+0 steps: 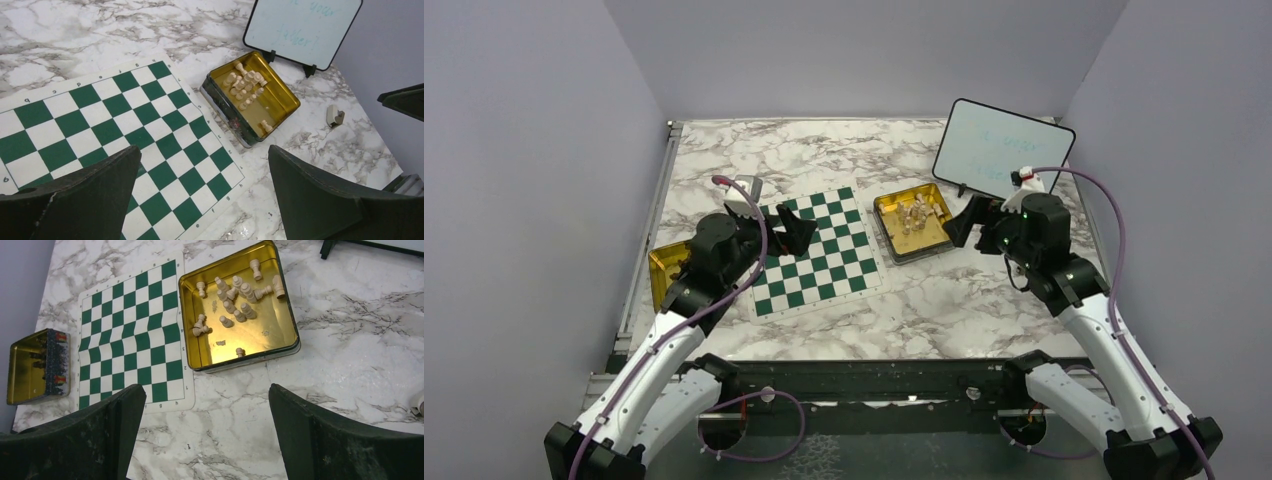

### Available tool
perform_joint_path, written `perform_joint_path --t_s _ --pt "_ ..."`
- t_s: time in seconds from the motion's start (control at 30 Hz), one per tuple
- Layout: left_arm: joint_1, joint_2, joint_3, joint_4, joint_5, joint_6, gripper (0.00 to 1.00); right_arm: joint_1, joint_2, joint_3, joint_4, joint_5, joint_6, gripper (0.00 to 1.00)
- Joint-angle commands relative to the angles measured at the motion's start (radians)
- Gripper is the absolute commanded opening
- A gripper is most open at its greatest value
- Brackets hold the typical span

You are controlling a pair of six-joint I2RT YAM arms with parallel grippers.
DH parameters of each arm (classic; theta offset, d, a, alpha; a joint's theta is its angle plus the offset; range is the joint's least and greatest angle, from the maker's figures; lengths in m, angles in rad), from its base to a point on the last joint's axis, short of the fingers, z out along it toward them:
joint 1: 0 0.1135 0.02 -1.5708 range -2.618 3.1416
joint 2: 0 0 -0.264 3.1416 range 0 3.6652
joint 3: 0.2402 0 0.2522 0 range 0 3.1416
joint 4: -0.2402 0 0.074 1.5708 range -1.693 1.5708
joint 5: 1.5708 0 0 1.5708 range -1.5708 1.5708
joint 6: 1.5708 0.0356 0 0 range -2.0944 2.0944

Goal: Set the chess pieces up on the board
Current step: Pick up the chess piece from the storage box.

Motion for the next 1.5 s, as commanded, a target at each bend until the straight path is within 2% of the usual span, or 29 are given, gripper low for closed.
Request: perform_joint_path --t_s 0.0,0.1,0.3,0.43,0.57,0.83,1.13,1.47 --pt "0.001 0.047 0.044 -0.082 -0.056 -0.008 0.99 0.006 0.028 -0.005 0.049 -0.038 0.008 1.00" --pt "0.001 0.046 0.019 -0.084 -0.054 -0.020 0.99 0.004 0.084 0.007 0.065 -0.025 -0.010 0.93" --pt "0.001 0.078 0.024 -0.140 -0.033 -0.018 0.99 0.006 0.272 0.043 0.159 -0.045 -0.044 0.66" --pt "0.001 0.043 0.011 -0.146 -0.035 -0.033 0.99 0.006 0.412 0.078 0.235 -0.019 -0.063 0.51" --pt "0.001 -0.005 -0.013 -0.141 -0.051 -0.033 0.99 0.006 0.548 0.150 0.265 0.015 -0.100 0.41" --pt "-0.001 -0.038 -0.035 -0.152 -0.045 0.055 0.99 0.019 0.737 0.266 0.357 0.006 -0.206 0.40" --pt "-0.013 -0.079 -0.027 -0.163 -0.063 0.087 0.99 0.043 0.923 0.436 0.275 0.076 -0.317 0.36" --pt "-0.019 -0.084 -0.021 -0.161 -0.048 0.097 0.99 0.048 1.021 0.532 0.194 0.062 -0.352 0.33"
